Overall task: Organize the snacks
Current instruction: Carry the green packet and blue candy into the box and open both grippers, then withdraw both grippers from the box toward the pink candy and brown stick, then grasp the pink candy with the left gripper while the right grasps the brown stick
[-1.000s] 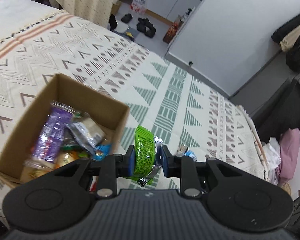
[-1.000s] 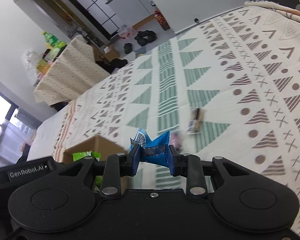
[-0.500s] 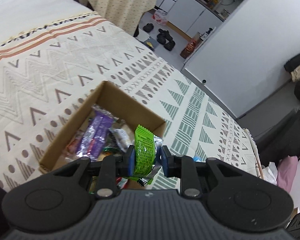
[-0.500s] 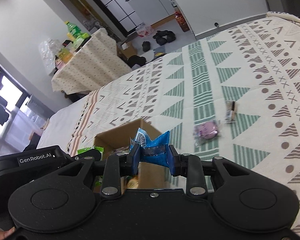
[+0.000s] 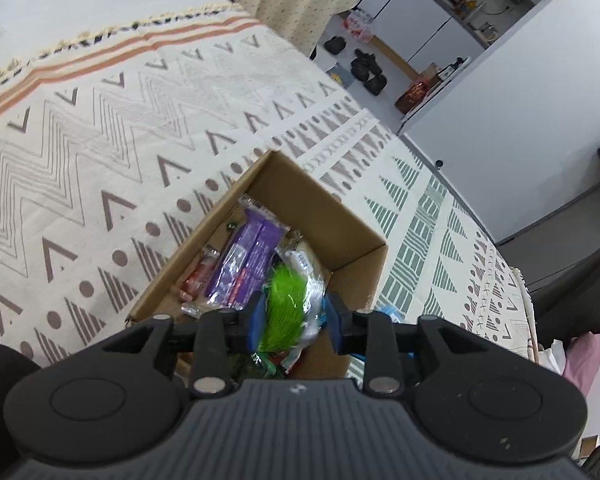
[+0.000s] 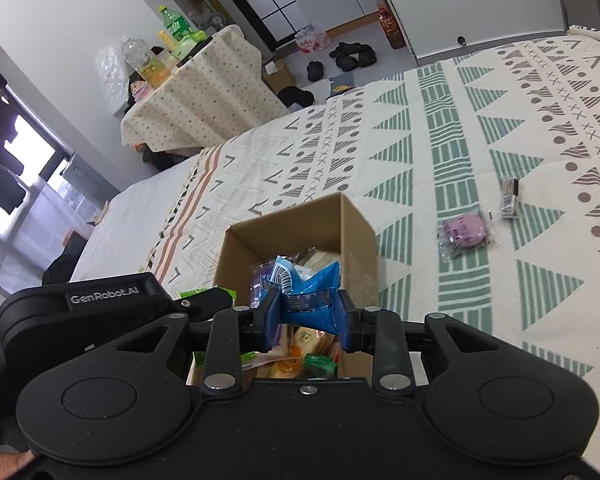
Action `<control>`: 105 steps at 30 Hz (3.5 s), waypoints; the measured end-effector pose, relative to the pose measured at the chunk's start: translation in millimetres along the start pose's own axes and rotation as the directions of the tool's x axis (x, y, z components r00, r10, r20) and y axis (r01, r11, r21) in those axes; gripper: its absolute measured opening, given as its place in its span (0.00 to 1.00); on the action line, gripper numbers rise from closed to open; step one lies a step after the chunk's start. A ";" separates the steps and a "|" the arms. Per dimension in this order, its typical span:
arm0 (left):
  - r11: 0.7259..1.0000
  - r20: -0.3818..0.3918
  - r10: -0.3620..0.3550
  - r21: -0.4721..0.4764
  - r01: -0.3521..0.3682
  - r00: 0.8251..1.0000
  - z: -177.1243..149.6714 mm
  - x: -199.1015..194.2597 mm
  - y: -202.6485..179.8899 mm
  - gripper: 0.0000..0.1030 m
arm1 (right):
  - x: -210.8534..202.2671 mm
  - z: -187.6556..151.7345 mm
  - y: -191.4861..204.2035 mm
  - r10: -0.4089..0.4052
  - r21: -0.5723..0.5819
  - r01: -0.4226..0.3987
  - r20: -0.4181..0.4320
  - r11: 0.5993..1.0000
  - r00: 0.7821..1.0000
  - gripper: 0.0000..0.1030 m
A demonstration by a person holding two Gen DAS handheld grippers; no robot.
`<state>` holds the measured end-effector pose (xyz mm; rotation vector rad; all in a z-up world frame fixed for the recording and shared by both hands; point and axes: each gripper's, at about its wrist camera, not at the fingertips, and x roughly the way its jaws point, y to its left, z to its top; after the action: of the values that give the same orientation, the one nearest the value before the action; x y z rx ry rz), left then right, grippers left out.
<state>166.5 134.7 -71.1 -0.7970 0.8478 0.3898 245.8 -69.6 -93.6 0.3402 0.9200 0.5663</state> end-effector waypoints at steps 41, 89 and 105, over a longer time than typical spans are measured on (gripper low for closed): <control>0.946 0.002 0.077 0.316 -0.074 0.997 -39.6 39.9 -104.0 0.82 | -19.4 18.9 -127.5 -0.063 0.168 0.056 0.038 0.984 0.997 0.43; 0.933 -0.199 0.139 0.355 -0.061 0.970 -57.1 221.9 -156.2 0.35 | 69.0 56.9 -235.0 -0.074 0.339 0.063 0.021 0.939 0.997 0.42; 0.951 -0.162 0.109 0.303 -0.055 0.981 -45.1 194.7 -149.5 0.32 | 91.8 64.5 -206.1 -0.141 0.247 0.152 -0.064 0.957 0.988 0.20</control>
<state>352.5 3.2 -173.0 -0.5217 1.0806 0.2581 407.0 -183.4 -220.8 0.4843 1.0545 0.3218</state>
